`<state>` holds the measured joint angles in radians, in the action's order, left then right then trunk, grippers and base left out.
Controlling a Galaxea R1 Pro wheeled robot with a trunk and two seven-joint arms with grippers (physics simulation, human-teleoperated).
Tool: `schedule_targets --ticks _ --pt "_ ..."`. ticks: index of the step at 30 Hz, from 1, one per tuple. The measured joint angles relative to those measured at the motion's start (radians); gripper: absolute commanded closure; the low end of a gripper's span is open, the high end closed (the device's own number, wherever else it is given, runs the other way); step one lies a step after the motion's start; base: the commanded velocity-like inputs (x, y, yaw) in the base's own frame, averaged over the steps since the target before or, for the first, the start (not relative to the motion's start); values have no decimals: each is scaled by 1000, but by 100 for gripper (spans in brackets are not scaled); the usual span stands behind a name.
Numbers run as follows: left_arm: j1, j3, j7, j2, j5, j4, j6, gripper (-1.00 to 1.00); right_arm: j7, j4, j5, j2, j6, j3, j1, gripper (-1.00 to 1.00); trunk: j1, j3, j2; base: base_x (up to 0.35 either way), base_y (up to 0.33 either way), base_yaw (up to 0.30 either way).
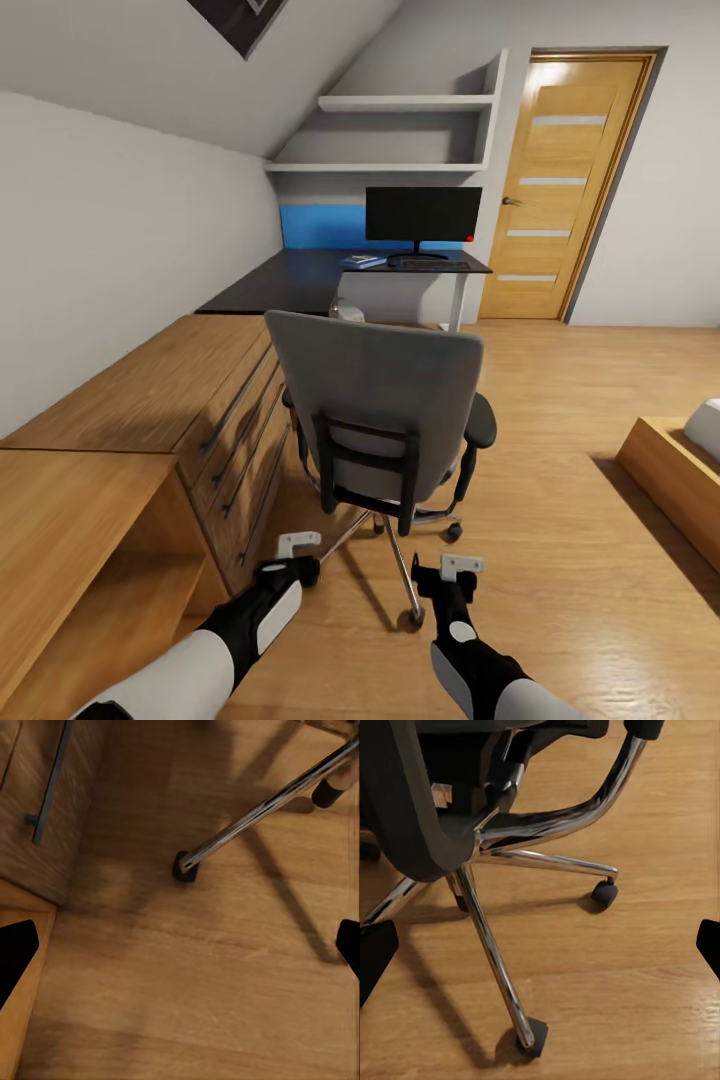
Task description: In the bedroom, organize the workspace by keeping the computer under the desk, ensuring the monitor is on the desk, placing the keyboard on the desk next to the monitor, placing the mouse on the desk next to the keyboard, moving the folder from the swivel chair onto the desk next to the mouse, stacking the notebook on top of the folder with the pen on top of the notebook, and positioning the swivel chair next to the desk.
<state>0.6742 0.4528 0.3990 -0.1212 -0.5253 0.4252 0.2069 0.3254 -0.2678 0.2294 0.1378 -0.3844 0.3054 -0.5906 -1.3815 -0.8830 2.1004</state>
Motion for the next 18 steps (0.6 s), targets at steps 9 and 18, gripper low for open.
schedule_targets --ticks 9,18 --pt "0 51 -4 -27 16 4 -50 -100 -20 -17 8 -9 -24 1 -1 -100 0 0 0 0 0 0" --pt "0 68 -4 -27 16 3 -77 -100 -21 -18 9 -9 -27 3 -1 -100 0 0 0 0 0 0"
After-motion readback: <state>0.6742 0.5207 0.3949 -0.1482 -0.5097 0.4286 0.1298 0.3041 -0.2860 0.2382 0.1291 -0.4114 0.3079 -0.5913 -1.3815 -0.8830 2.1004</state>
